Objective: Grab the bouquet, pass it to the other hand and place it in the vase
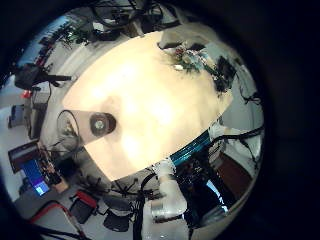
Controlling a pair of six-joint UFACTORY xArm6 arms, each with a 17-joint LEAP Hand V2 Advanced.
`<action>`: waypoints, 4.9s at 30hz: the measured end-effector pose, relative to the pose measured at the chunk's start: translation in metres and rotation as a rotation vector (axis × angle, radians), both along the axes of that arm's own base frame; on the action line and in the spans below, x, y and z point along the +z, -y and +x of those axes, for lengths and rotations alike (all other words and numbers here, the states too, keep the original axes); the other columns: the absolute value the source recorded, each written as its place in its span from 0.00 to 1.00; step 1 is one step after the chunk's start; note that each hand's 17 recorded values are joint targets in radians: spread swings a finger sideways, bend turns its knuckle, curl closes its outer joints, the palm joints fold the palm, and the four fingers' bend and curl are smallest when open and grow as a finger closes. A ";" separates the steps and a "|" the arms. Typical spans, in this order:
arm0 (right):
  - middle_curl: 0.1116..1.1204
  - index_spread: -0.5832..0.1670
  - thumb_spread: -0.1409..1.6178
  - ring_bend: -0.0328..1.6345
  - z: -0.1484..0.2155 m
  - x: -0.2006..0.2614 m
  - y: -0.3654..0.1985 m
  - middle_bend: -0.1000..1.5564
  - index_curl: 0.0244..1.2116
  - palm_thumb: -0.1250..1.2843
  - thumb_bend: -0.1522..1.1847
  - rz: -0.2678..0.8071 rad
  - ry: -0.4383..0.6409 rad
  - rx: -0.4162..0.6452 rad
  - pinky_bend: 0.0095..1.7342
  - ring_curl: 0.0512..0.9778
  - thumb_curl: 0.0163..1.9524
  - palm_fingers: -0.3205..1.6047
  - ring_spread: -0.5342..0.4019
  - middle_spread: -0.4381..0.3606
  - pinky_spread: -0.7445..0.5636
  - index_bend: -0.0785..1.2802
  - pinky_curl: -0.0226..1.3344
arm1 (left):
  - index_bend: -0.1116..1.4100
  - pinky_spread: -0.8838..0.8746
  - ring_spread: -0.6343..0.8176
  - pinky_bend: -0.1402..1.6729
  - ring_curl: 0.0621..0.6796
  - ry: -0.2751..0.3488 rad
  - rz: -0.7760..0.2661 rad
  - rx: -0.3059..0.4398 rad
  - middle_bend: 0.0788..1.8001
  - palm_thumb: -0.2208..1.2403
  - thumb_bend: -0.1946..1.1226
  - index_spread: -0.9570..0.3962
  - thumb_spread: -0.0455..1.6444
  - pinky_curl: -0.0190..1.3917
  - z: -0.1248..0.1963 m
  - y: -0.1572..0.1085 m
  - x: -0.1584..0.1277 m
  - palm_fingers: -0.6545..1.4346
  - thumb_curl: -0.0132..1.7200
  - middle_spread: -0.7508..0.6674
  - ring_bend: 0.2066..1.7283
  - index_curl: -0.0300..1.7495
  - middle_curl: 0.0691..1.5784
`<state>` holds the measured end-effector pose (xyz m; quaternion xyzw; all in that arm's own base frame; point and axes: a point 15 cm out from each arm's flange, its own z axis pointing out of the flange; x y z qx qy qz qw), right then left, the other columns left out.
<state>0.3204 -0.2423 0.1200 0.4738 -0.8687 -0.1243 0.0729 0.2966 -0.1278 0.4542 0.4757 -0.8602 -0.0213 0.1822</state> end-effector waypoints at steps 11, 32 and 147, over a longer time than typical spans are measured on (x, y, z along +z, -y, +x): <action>0.79 0.30 0.62 0.87 -0.014 0.032 0.024 0.82 0.84 0.94 0.14 -0.090 0.144 -0.041 0.81 0.68 0.38 0.76 0.34 0.30 0.41 0.79 0.49 | 0.20 0.71 0.65 0.40 0.15 -0.001 0.003 0.001 0.07 0.33 0.13 0.63 0.74 0.01 -0.002 0.002 0.001 0.49 0.18 0.60 0.23 0.27 0.22; 0.72 0.40 0.62 0.89 -0.005 0.149 -0.040 0.86 0.80 0.93 0.12 0.072 0.424 -0.006 0.76 0.69 0.47 0.76 0.37 0.36 0.42 0.84 0.56 | 0.20 0.71 0.64 0.40 0.14 0.020 0.001 -0.004 0.07 0.33 0.14 0.62 0.74 0.01 -0.001 0.011 0.008 0.50 0.18 0.60 0.22 0.27 0.22; 0.57 0.40 0.64 0.84 0.099 0.346 -0.387 0.75 0.62 0.71 0.08 1.259 0.794 0.712 0.64 0.62 0.48 0.43 0.32 0.35 0.29 0.58 0.67 | 0.49 0.26 0.15 0.96 0.75 -0.185 -1.259 0.292 0.55 0.82 0.28 0.32 0.67 0.26 0.138 0.063 0.141 0.82 0.36 0.18 0.82 0.41 0.55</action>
